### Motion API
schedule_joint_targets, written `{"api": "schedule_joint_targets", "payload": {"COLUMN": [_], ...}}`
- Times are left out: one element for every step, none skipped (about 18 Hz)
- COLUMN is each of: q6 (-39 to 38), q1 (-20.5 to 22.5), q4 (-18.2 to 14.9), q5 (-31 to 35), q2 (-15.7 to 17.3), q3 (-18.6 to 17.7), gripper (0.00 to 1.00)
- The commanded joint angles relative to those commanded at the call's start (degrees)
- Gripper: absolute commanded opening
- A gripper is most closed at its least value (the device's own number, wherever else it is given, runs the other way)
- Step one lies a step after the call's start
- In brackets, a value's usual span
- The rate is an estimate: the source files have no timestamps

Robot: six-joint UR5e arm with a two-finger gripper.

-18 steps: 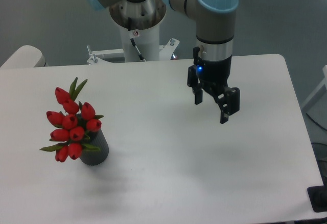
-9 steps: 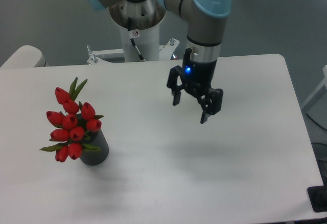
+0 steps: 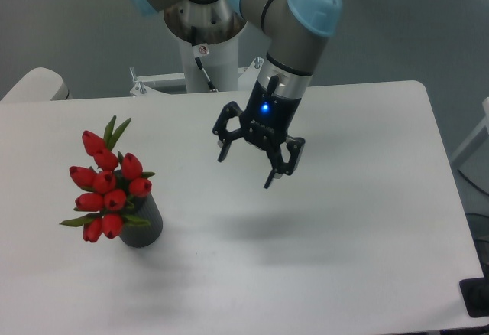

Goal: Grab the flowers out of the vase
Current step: 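Move the open gripper toward the red tulip bouquet in the grey vase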

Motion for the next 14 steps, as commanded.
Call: {"api": "schedule_joint_targets", "payload": {"q6": [-0.4, -0.4, 0.0, 0.8, 2.6, 4.5, 4.9, 5.1, 5.1, 5.1, 5.1, 5.4, 6.7, 8.0], "q1": [-0.1, -0.3, -0.4, -0.4, -0.5, -0.9, -1.5, -2.1, -2.9, -3.9, -4.7, -5.2, -5.6, -6.6], "q4": [0.2, 0.4, 0.4, 0.8, 1.4, 1.6, 1.6, 1.7, 1.8, 1.8, 2.0, 2.9, 4.3, 5.1], "q5": [-1.6, -2.7, -3.6, -4.4, -6.1, -7.7, -8.4, -8.5, -8.4, -8.3, -8.1, -8.0, -8.0, -8.1], "q2": [0.6, 1.5, 2.1, 2.2, 1.9, 1.7, 1.8, 2.4, 2.9, 2.9, 2.9, 2.6, 1.9, 1.4], "q3": [-1.6, -3.0, -4.0, -4.2, -4.4, -4.8, -5.4, -6.2, -6.7, -7.0, -7.0, -7.0, -7.0, -7.3], "gripper": [1.00, 1.00, 1.00, 1.00, 1.00, 1.00, 1.00, 1.00, 1.00, 1.00, 1.00, 1.00, 1.00, 1.00]}}
